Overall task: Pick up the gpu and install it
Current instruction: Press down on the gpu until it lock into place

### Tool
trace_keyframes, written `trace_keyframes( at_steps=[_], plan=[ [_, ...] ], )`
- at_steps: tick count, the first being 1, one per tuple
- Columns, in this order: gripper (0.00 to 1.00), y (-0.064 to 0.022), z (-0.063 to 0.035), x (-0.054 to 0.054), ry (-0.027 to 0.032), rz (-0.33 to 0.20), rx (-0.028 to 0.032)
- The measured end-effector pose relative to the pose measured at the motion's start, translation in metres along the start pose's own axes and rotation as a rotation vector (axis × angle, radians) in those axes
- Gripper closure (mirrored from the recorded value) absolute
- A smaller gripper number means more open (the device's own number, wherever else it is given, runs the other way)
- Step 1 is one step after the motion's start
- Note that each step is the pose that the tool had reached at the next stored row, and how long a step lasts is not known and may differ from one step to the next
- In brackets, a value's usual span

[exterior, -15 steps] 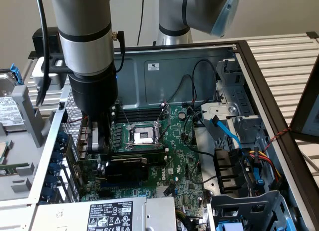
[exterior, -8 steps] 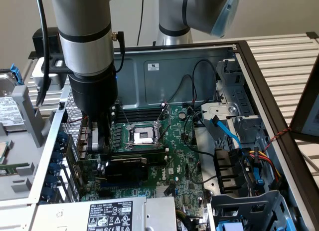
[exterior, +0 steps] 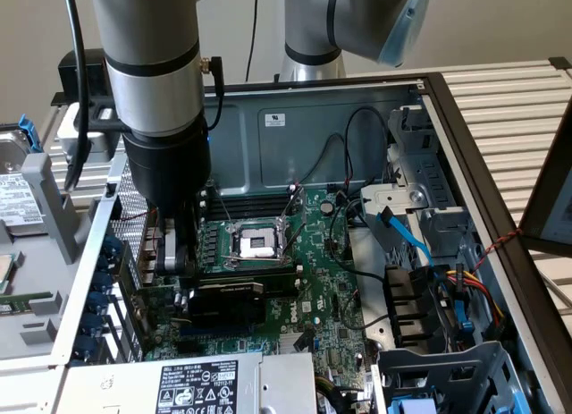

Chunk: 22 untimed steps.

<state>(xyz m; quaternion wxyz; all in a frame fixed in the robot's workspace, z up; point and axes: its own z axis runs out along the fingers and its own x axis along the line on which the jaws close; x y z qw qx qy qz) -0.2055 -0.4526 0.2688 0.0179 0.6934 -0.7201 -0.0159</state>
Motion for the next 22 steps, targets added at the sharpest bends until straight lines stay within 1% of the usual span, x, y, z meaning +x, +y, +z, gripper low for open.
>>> trace_keyframes(
  at_steps=[17, 22],
  plan=[
    [0.89, 0.0008, 0.0023, 0.0001, 0.0002, 0.0, -0.0013],
    [0.89, 0.0008, 0.0019, 0.0008, -0.0006, 0.0, -0.0014]
  ],
)
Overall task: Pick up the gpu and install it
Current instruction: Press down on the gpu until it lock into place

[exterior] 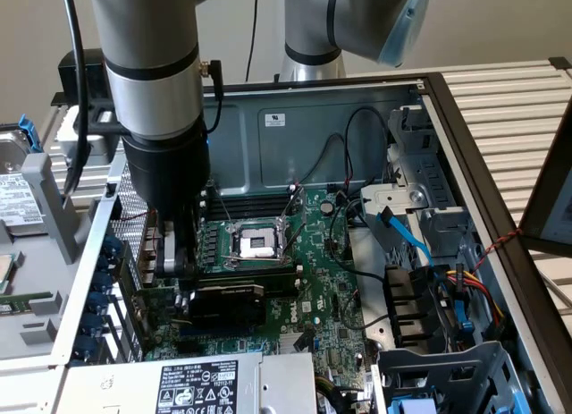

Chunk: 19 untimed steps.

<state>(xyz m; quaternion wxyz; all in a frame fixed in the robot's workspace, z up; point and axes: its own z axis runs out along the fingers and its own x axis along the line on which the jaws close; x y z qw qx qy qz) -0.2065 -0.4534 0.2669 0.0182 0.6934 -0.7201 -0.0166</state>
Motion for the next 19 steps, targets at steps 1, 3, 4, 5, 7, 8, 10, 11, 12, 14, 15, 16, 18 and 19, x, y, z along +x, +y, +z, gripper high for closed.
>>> trace_keyframes(
  at_steps=[1, 3, 4, 5, 7, 8, 10, 11, 12, 14, 15, 16, 18, 19],
  plan=[
    [0.89, 0.0002, -0.0014, 0.0, -0.0007, 0.0, -0.0005],
    [0.89, 0.0002, -0.0079, 0.001, 0.0007, 0.0, -0.0037],
    [0.89, 0.0003, -0.0114, 0.002, 0.0004, 0.0, -0.005],
    [0.89, 0.0002, -0.0139, 0.002, 0.0004, 0.0, -0.0062],
    [0.89, -0.0016, -0.0162, 0.005, -0.0004, 0.0, -0.0069],
    [0.89, -0.0032, -0.0166, 0.007, -0.001, 0.0, -0.007],
    [0.89, -0.0083, -0.0171, 0.011, -0.0032, 0.0, -0.0072],
    [0.89, -0.0113, -0.0173, 0.012, -0.0046, 0.0, -0.0072],
    [0.89, -0.0151, -0.0177, 0.013, -0.0063, -0.001, -0.0073],
    [0.89, -0.0238, -0.0194, 0.013, -0.0118, -0.001, -0.0074],
    [0.89, -0.0283, -0.0207, 0.013, -0.015, -0.001, -0.0076],
    [0.89, -0.0328, -0.022, 0.013, -0.018, -0.001, -0.0077],
    [0.89, -0.0412, -0.0244, 0.013, -0.0235, -0.001, -0.0079],
    [0.89, -0.0449, -0.0251, 0.012, -0.025, -0.001, -0.0081]
  ],
)
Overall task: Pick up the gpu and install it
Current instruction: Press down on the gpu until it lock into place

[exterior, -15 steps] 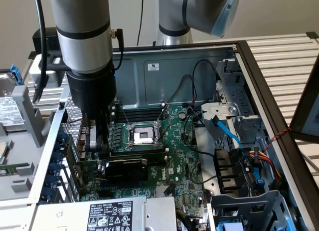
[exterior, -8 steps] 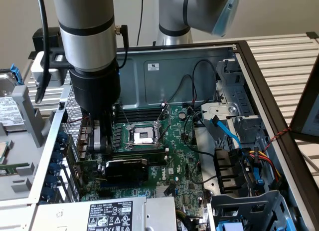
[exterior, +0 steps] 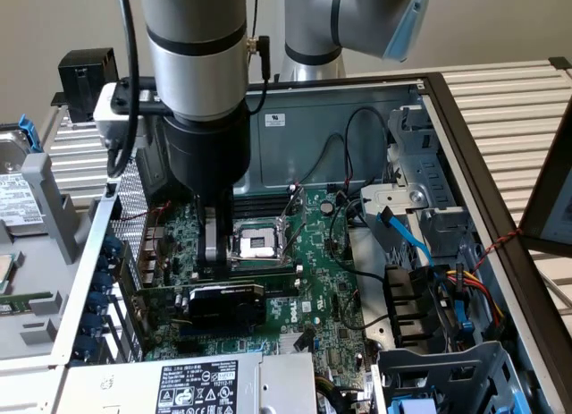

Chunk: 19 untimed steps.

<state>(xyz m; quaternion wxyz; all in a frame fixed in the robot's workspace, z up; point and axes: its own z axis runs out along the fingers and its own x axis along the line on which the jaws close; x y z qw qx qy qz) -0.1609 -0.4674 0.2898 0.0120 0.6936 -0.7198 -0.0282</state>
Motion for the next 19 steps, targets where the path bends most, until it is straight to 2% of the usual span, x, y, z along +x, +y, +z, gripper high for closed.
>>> trace_keyframes(
  at_steps=[2, 11, 19],
  plan=[
    [0.89, -0.0034, -0.0002, 0.0, -0.0009, 0.0, -0.0004],
    [0.89, -0.0042, 0.0018, -0.003, -0.0019, 0.0, -0.0049],
    [0.89, -0.0036, 0.011, -0.003, -0.0016, 0.0, -0.0107]
  ],
)
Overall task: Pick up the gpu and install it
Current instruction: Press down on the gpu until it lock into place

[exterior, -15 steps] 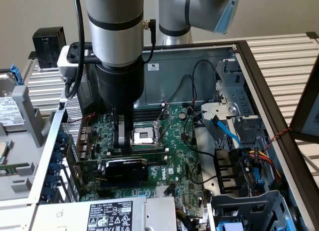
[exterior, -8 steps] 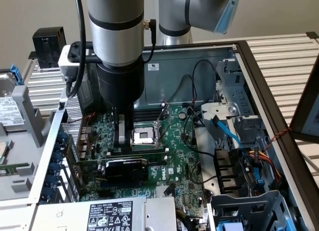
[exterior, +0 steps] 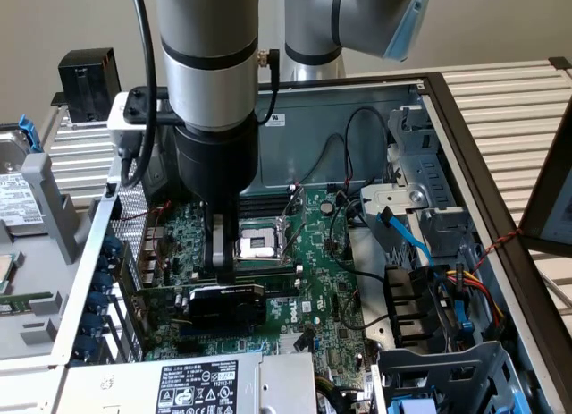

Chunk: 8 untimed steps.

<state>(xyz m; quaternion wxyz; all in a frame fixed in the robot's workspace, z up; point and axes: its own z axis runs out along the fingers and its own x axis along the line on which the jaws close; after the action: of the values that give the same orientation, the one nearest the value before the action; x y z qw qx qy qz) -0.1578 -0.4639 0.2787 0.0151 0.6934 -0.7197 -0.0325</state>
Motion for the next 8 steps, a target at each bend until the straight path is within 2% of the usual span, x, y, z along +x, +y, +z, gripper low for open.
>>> trace_keyframes(
  at_steps=[8],
  plan=[
    [0.89, 0.0014, 0.0056, -0.0032, 0.0002, 0.0, -0.0053]
  ],
)
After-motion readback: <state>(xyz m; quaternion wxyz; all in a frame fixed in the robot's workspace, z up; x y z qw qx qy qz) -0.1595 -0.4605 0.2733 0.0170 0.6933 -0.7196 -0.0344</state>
